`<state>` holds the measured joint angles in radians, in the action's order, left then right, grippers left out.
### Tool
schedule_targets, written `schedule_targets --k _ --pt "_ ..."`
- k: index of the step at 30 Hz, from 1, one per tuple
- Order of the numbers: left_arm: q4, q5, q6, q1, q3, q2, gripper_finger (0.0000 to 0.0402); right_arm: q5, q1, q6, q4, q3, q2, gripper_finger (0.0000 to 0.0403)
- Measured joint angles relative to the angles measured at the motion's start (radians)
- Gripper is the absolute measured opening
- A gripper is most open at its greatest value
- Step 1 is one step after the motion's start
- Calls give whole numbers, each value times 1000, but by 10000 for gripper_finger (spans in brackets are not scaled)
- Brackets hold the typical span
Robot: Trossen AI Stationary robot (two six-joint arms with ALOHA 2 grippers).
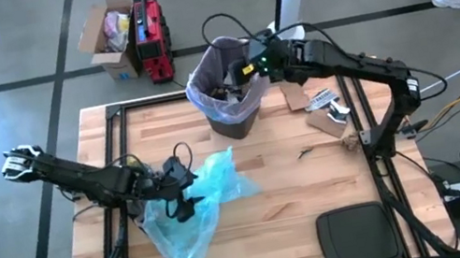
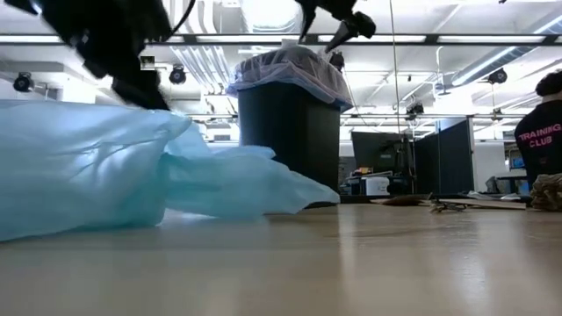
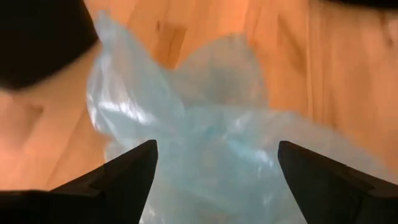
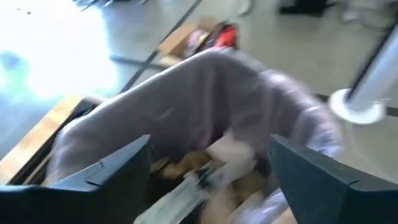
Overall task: Place trash/remove bag and relplace
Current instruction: Put the zip-tied cables into the trash bin
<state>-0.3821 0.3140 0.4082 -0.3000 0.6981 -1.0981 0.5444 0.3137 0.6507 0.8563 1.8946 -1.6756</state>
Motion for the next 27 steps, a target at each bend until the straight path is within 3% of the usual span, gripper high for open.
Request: schedule_targets --k 5,8,13,16,22,27 --pt "-12 39 -45 1 74 3 312 32 -30 -9 43 -2 22 328" --pt "-119 33 -31 1 116 26 312 31 -74 23 159 -1 43 329" --pt "-224 66 13 1 111 108 312 32 -146 285 540 -21 88 329" --pt "-198 69 21 1 70 169 312 21 -195 488 688 -122 134 327" --pt "-85 109 53 1 -26 213 311 -18 -298 873 521 -498 270 303" --pt "65 116 136 1 -88 181 311 -21 -325 1226 290 -778 228 272"
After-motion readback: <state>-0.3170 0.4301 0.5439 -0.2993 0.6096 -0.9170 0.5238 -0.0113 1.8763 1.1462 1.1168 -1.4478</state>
